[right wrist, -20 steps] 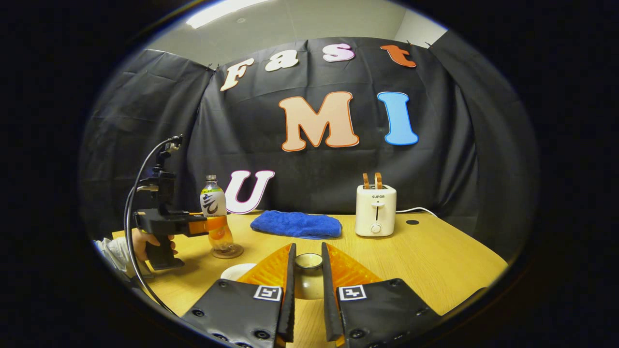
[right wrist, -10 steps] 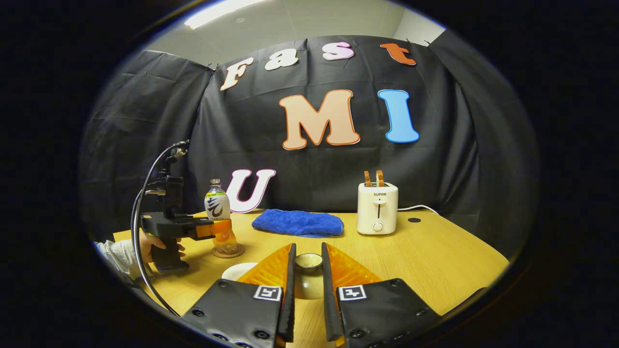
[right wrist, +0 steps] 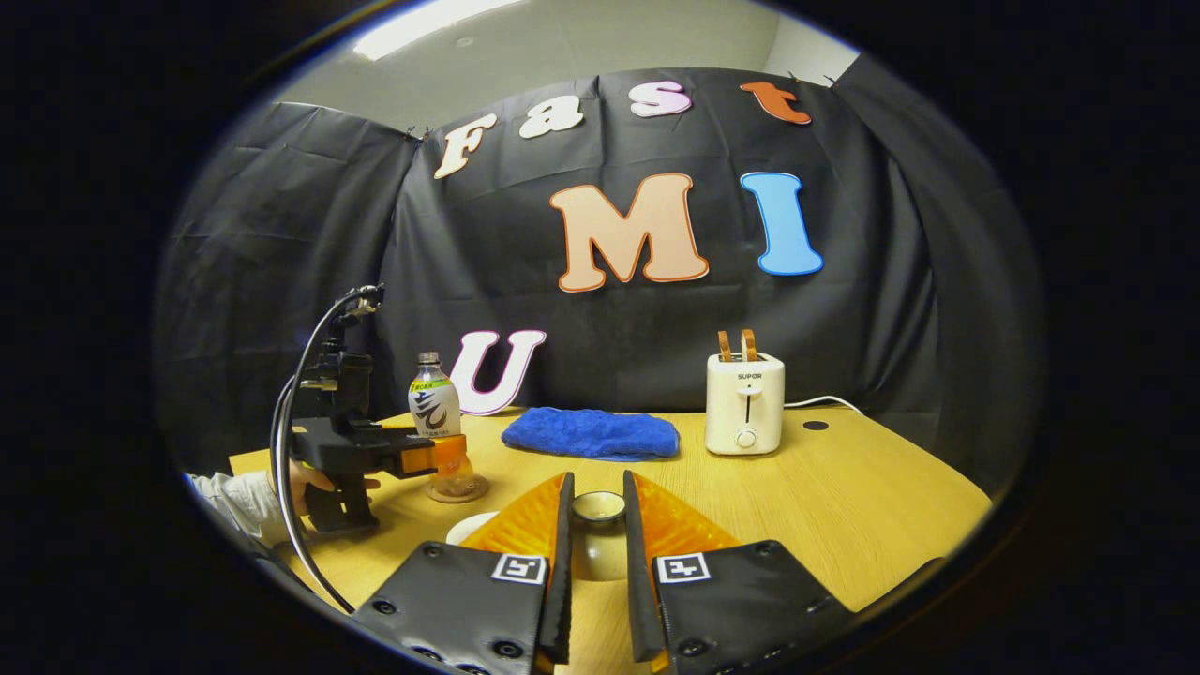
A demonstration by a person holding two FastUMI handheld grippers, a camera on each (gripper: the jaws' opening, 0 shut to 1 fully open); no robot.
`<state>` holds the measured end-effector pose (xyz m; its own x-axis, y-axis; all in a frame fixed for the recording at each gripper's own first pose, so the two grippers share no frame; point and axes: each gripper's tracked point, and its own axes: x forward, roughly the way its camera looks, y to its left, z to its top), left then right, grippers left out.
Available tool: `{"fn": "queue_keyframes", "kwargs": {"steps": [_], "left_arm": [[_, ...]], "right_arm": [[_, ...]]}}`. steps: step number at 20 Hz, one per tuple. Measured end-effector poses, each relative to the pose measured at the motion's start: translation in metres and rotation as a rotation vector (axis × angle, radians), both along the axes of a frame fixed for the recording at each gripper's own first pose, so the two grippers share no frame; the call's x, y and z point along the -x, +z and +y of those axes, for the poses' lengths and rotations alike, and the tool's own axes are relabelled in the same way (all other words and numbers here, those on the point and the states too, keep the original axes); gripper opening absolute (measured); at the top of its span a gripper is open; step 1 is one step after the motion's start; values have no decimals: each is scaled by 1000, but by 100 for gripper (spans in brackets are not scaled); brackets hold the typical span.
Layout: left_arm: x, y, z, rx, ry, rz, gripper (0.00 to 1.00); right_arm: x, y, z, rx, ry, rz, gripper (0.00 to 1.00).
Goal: Open the teacup lid with one hand, grasp the water bottle and pour water into the teacup with the other hand; after pouring, place the water bottle on the coaster and then close the teacup lid.
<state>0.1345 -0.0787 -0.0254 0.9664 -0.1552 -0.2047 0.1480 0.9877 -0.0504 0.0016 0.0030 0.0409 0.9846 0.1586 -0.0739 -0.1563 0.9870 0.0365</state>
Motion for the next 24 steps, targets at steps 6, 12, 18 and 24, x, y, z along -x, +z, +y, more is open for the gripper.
{"fn": "queue_keyframes", "kwargs": {"steps": [6,12,18,24], "left_arm": [[16,-3,3,-24,-1,-13,95],[42,-3,11,-51,-9,-27,95],[69,12,24,-46,-5,-86,95],[94,28,36,-70,0,-146,95]], "right_arm": [[2,3,9,-25,30,-6,28],[1,-2,24,-51,62,0,28],[-3,-13,42,-65,83,2,28],[-10,-31,71,-76,122,4,28]]}}
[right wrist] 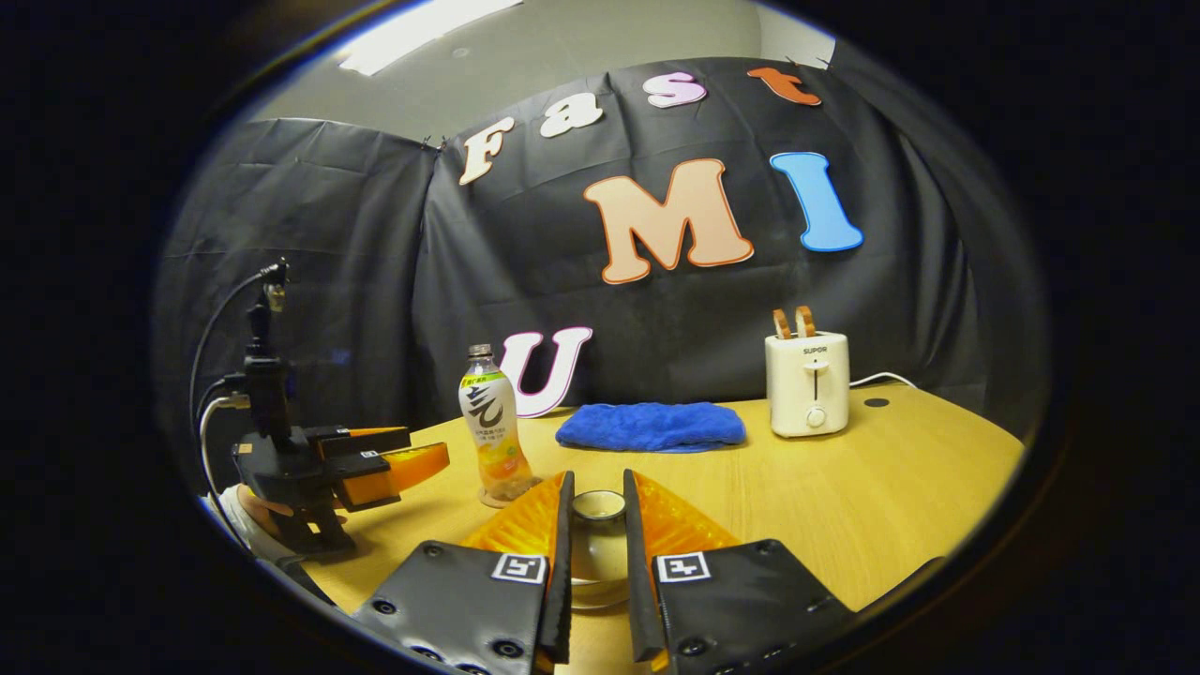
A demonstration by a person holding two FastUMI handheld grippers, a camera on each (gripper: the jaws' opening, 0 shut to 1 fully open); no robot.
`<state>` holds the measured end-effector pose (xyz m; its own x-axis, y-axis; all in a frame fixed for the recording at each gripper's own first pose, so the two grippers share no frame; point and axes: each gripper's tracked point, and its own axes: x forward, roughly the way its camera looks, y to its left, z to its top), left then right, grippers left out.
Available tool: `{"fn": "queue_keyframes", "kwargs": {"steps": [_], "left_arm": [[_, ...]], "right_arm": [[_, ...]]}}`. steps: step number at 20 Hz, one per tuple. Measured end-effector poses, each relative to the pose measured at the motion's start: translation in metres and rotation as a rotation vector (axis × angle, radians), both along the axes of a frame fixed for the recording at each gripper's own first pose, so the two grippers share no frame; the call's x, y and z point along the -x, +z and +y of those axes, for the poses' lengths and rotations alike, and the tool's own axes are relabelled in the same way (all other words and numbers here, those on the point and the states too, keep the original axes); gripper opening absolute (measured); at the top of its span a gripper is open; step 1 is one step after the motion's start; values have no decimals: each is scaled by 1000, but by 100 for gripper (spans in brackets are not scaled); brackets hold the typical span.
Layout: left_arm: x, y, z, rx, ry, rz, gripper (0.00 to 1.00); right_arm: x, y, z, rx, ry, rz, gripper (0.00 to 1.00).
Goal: Open the teacup lid with one hand, grasp the water bottle and pour water into the teacup with the other hand; after pouring, place the water bottle on the coaster and then close the teacup lid.
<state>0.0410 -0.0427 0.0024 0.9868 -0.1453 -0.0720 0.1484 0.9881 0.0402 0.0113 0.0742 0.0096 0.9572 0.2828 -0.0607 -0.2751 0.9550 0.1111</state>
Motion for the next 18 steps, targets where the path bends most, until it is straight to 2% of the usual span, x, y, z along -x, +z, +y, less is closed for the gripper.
{"fn": "queue_keyframes", "kwargs": {"steps": [5,18], "left_arm": [[10,1,3,9,-8,-17,95],[17,-1,6,40,-23,-27,94]], "right_arm": [[-10,-6,15,26,5,1,28],[-26,-30,22,95,-29,35,30]]}}
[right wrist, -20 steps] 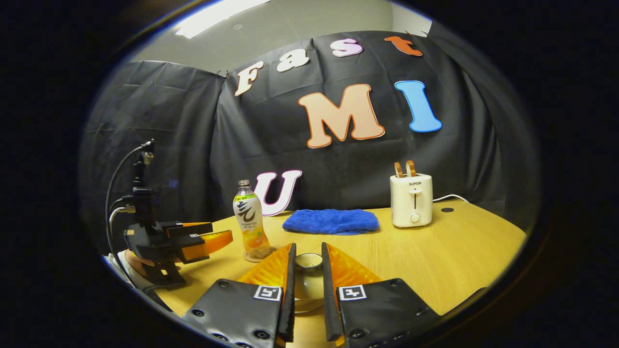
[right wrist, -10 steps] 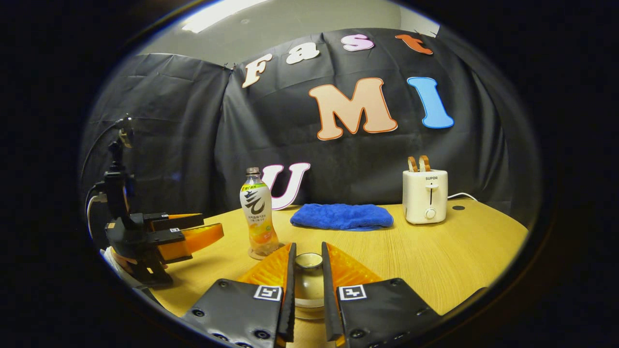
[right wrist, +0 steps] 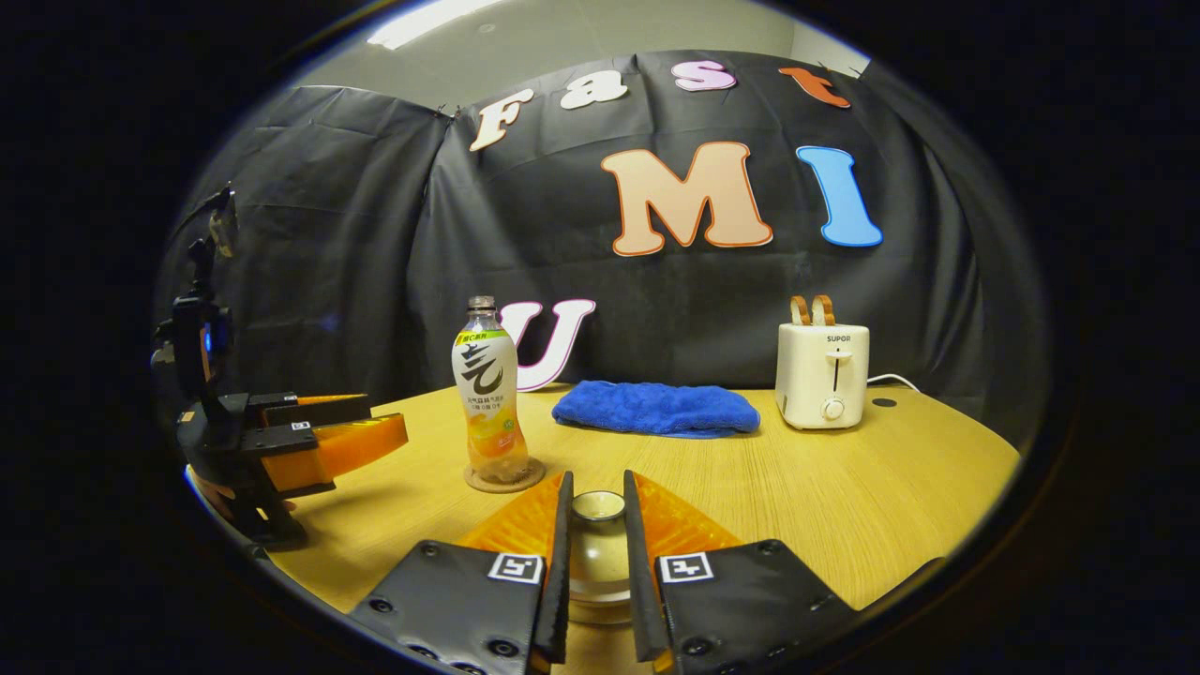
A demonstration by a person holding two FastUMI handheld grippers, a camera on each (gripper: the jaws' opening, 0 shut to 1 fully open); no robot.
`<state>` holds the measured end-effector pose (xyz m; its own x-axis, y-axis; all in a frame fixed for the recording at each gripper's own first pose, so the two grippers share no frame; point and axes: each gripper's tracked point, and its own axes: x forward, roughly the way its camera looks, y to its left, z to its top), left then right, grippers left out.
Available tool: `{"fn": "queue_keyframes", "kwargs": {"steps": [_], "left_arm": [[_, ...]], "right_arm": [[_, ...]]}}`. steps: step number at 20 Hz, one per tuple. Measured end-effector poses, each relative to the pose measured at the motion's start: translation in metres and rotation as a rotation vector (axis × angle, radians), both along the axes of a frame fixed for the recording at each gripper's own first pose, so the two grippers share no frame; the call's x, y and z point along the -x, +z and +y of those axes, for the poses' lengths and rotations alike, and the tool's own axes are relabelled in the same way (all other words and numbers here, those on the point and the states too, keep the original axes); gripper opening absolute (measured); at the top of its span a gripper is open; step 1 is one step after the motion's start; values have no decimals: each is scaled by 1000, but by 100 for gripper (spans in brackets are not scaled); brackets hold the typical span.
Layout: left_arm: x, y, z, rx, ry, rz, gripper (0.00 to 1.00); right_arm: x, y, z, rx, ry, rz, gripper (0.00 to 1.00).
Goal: Open the teacup lid with one hand, grasp the water bottle and pour water into the teacup with the other hand; after pouring, place the water bottle on the coaster and then close the teacup lid.
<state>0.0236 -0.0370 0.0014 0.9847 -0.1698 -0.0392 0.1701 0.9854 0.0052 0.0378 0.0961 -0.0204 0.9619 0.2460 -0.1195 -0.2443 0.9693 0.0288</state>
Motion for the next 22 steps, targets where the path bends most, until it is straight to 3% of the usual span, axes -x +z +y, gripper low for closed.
{"fn": "queue_keyframes", "kwargs": {"steps": [12,18,22], "left_arm": [[4,4,-1,1,2,-6,95],[8,9,1,-2,13,-19,95],[12,6,7,-6,27,-18,94]], "right_arm": [[8,-2,-4,-11,2,21,37],[18,19,-18,-47,-7,-34,81],[24,26,-45,-47,-47,-69,84]]}}
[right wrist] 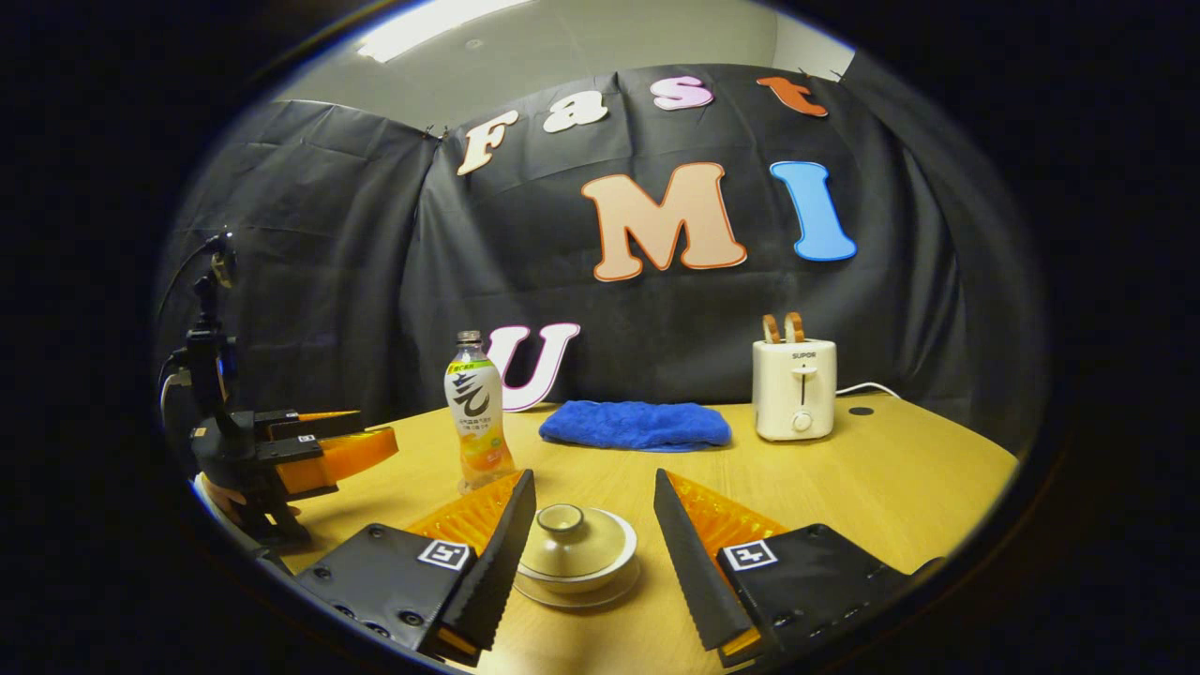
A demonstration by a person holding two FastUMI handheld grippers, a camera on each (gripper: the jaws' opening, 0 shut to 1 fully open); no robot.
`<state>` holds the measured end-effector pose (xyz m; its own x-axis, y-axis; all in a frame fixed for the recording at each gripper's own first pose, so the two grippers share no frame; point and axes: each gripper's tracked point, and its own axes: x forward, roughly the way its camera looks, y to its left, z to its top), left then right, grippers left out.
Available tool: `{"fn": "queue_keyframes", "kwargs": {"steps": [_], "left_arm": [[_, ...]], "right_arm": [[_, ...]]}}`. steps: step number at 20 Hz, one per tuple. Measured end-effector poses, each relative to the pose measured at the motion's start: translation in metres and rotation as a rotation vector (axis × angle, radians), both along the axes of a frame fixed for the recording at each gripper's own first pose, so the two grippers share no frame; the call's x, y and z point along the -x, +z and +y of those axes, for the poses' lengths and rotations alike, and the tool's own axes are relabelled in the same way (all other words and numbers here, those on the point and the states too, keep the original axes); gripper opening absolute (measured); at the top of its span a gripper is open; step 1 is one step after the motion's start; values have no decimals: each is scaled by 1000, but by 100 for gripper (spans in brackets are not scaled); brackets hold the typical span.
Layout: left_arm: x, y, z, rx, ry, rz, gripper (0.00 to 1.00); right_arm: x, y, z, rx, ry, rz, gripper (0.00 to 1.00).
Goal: Open the teacup lid with one hand, grasp the water bottle and pour water into the teacup with the other hand; after pouring, place the water bottle on the coaster and then close the teacup lid.
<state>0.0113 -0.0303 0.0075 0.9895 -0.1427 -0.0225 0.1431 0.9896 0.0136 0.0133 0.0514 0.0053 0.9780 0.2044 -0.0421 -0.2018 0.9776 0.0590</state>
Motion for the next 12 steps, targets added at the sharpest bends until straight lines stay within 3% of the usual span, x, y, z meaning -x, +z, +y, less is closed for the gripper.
{"fn": "queue_keyframes", "kwargs": {"steps": [7,12], "left_arm": [[10,-13,22,-10,44,24,94],[21,-12,29,-13,62,20,95]], "right_arm": [[16,-2,-43,50,-58,-24,87],[25,-9,-49,71,-70,-24,84]]}}
